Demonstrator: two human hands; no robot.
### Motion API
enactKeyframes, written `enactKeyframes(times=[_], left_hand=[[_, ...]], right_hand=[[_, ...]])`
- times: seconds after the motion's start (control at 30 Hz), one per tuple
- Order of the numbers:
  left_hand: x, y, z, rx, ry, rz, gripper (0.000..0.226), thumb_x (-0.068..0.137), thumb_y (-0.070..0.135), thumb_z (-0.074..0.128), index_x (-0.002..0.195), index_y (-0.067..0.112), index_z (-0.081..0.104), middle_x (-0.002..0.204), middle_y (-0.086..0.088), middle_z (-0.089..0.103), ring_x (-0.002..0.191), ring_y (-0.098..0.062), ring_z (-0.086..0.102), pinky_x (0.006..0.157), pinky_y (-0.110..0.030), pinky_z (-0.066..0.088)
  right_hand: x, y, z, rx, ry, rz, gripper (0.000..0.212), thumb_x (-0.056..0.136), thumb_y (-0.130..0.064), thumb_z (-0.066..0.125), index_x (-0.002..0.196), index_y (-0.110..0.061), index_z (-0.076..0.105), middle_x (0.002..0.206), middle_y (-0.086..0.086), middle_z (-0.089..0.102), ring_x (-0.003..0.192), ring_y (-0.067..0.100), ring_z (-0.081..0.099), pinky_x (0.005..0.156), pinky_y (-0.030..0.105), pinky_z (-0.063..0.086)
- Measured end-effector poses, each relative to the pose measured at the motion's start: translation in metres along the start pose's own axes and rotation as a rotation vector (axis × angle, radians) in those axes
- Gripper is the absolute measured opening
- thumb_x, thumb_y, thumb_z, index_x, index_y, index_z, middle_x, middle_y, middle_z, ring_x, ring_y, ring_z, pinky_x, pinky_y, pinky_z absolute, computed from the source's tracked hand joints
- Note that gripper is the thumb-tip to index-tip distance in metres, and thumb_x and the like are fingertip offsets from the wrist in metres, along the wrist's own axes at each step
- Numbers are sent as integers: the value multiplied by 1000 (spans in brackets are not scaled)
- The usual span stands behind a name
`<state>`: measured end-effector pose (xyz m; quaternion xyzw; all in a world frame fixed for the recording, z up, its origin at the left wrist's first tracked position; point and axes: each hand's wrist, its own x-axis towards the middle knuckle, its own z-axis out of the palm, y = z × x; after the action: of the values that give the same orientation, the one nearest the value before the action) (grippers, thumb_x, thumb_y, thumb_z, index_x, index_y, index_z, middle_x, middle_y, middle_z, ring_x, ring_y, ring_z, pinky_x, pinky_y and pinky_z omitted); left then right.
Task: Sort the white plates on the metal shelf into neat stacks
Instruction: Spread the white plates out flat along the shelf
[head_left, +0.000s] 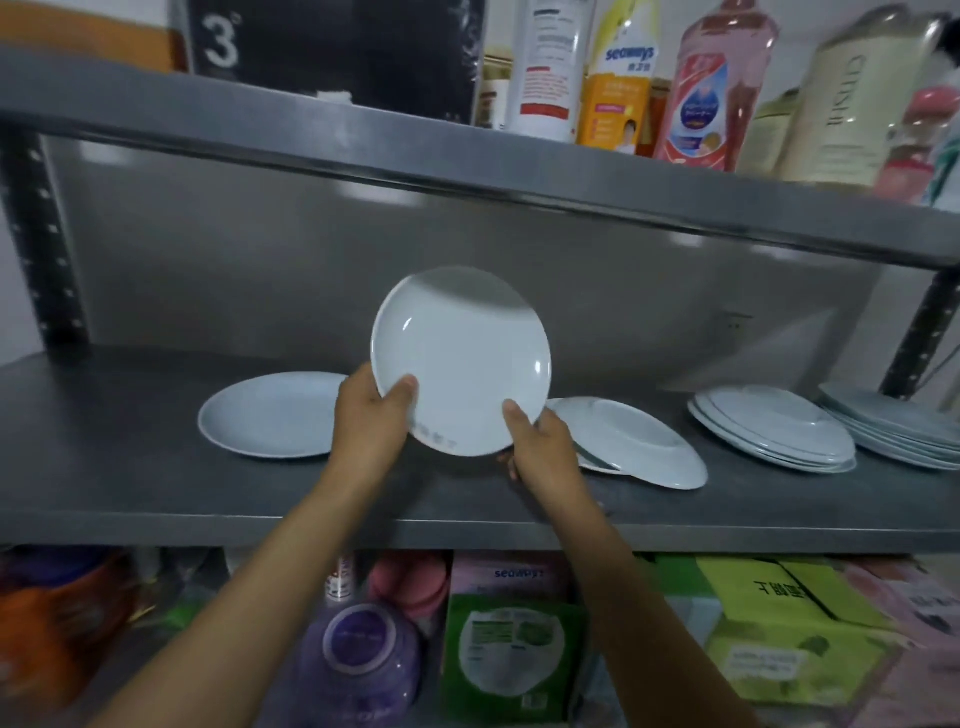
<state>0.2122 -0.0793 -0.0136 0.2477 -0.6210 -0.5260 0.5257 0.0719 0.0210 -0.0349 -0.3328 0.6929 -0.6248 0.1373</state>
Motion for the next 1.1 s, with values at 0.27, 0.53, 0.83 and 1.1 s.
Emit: enactKeyframes(times=[0.27,0.53,0.83,1.1], left_hand=[[0,-18,-24,194,-103,-83,59,90,30,61,141,12,38,131,3,53,120,-20,53,99,-41,46],[7,-22,-37,621,-123,207,69,95,17,47,152,16,9,159,-3,16,144,-18,16,114,-31,18],[4,-38,-37,874,-321,367,55,97,16,43,149,13,26,160,-1,7,147,-16,3,115,-30,14],[-3,-34,-3,838,-477,433,51,97,18,45,146,21,33,160,2,10,146,-14,3,114,-33,17]], right_hand=[[-17,11,18,243,239,8,32,92,-9,55,122,-16,49,109,1,62,98,19,62,86,32,51],[5,36,16,46,198,250,36,87,-6,45,123,-3,48,83,11,51,54,15,42,34,15,32],[9,18,14,-194,73,382,15,87,0,43,97,3,53,62,14,52,38,18,38,35,13,26],[12,13,-7,-520,60,293,21,89,-26,51,88,-6,55,84,15,64,69,27,58,60,28,42]])
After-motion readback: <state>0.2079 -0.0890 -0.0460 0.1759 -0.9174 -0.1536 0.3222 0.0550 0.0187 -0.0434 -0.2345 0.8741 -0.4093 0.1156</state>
